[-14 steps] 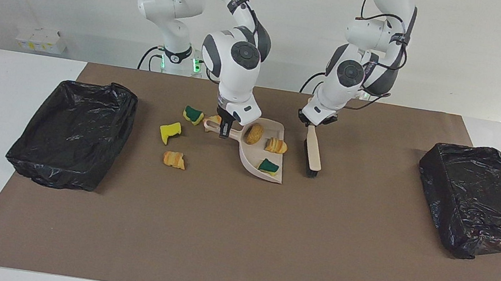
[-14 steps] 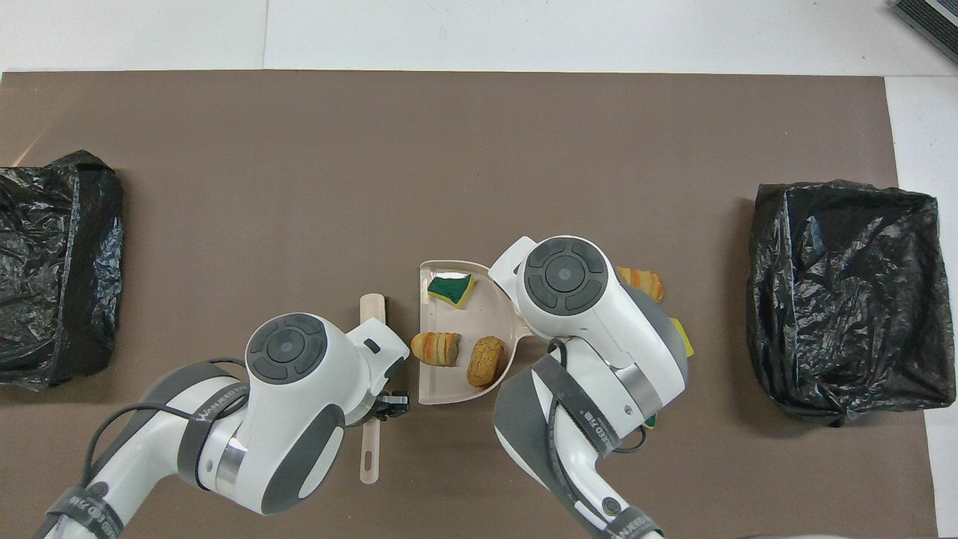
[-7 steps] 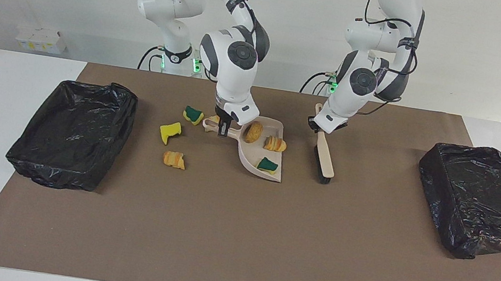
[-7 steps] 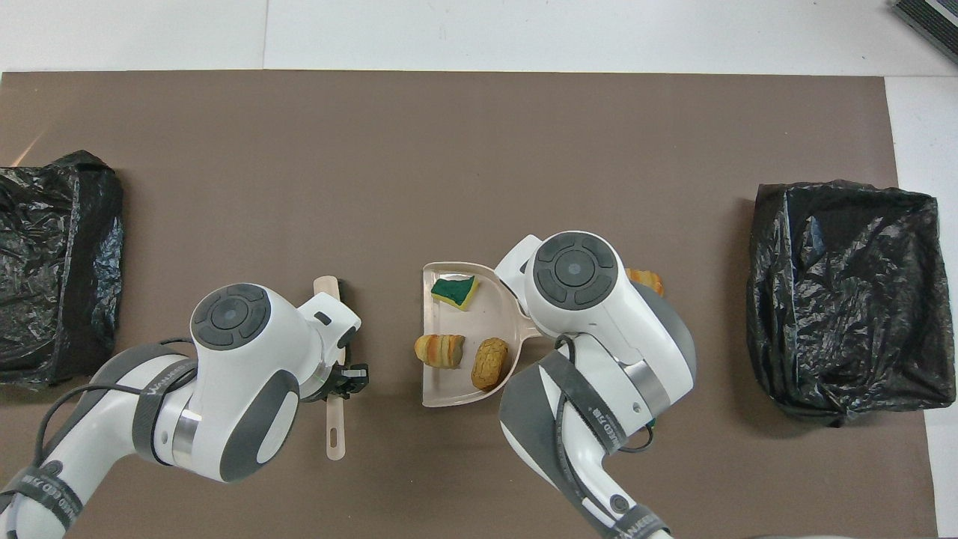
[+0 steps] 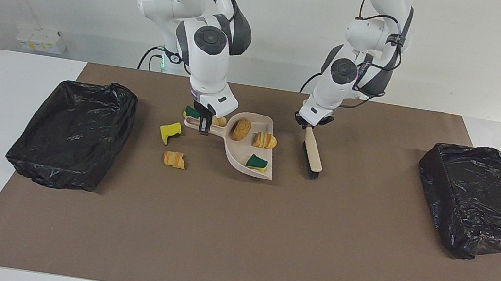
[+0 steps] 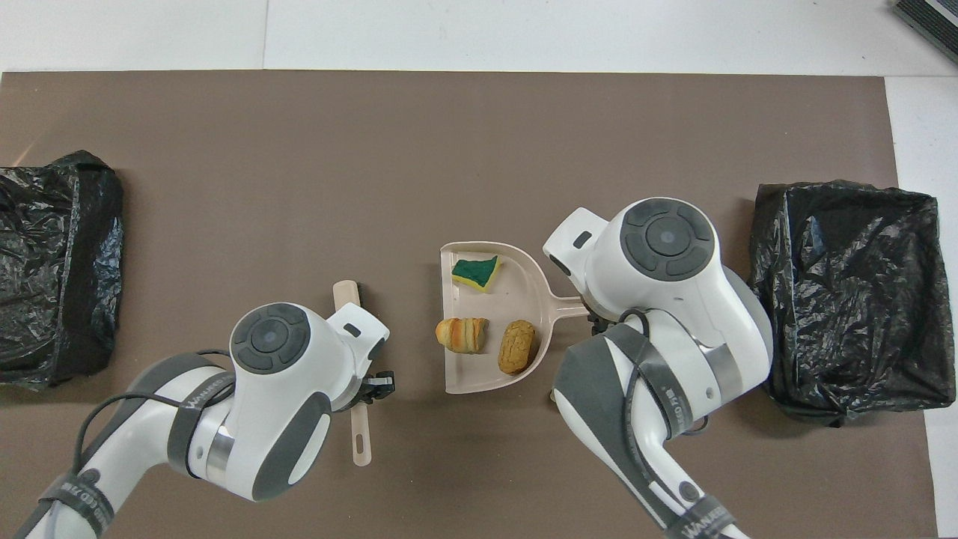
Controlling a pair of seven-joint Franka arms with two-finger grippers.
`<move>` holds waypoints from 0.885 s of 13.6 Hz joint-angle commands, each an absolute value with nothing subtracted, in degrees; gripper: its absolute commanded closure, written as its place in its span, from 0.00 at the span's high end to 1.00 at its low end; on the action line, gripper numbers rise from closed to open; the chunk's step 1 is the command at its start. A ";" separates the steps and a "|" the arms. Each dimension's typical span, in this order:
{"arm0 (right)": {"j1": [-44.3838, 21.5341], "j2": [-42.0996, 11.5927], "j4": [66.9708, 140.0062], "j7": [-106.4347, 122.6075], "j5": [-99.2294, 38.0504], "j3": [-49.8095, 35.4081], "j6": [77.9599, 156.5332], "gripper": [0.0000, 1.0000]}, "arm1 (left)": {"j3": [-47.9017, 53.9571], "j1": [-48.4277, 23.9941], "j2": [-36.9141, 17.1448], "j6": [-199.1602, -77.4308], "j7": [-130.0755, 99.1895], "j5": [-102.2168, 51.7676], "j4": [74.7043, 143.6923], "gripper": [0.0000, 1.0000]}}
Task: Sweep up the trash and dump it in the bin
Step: 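Carry the loaded dustpan with the right gripper toward the nearby trash bag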
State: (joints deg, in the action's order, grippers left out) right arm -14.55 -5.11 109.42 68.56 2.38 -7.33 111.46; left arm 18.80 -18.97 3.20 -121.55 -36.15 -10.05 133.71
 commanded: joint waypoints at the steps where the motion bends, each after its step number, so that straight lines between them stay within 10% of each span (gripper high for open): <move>1: -8.98 -1.50 110.57 75.48 -1.40 -7.74 110.22 0.00 | 18.28 -24.68 7.20 -126.46 -42.78 -9.32 138.33 0.00; 10: 17.55 3.34 108.72 97.27 -0.53 -6.95 103.02 0.00 | 18.37 -32.61 8.70 -129.64 -47.99 -12.57 142.91 0.00; 11: 20.88 3.69 108.89 99.56 -0.18 -6.86 103.36 0.00 | 18.28 -32.61 8.61 -129.73 -47.99 -12.66 142.91 0.07; 12: 24.14 3.69 108.81 101.93 1.04 -6.86 104.06 0.00 | 18.28 -32.61 8.35 -129.64 -47.99 -12.74 142.65 0.60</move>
State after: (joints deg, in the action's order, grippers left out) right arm 19.11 2.89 108.69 97.76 0.51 -6.13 104.25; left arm 19.15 -31.37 6.76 -128.34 -47.29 -11.70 140.81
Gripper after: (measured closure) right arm 0.687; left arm 0.736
